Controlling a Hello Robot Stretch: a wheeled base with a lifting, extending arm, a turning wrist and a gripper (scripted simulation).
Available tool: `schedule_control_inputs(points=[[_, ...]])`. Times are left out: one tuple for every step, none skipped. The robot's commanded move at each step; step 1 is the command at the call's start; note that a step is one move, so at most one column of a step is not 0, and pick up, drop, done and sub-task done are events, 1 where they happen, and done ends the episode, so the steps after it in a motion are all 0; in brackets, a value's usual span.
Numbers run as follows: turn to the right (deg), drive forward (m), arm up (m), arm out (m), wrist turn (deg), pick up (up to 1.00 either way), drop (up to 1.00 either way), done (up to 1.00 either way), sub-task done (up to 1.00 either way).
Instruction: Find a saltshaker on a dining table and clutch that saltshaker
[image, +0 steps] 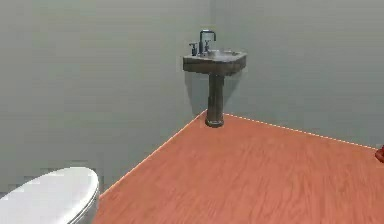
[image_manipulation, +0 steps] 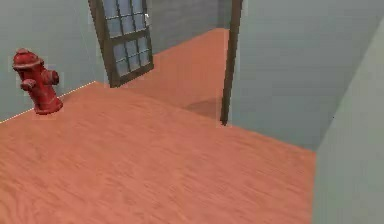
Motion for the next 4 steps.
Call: schedule_control_inputs(points=[[30.0,0.00,0.00,0.00,0.0,0.00,0.00,0.00,0.00],[0.0,0.25,0.00,0.00,0.0,0.00,0.00,0.00,0.00],[45.0,0.00,0.00,0.00,0.0,0.00,0.00,0.00,0.00],[12.0,0.00,0.00,0.00,0.0,0.00,0.00,0.00,0.00]])
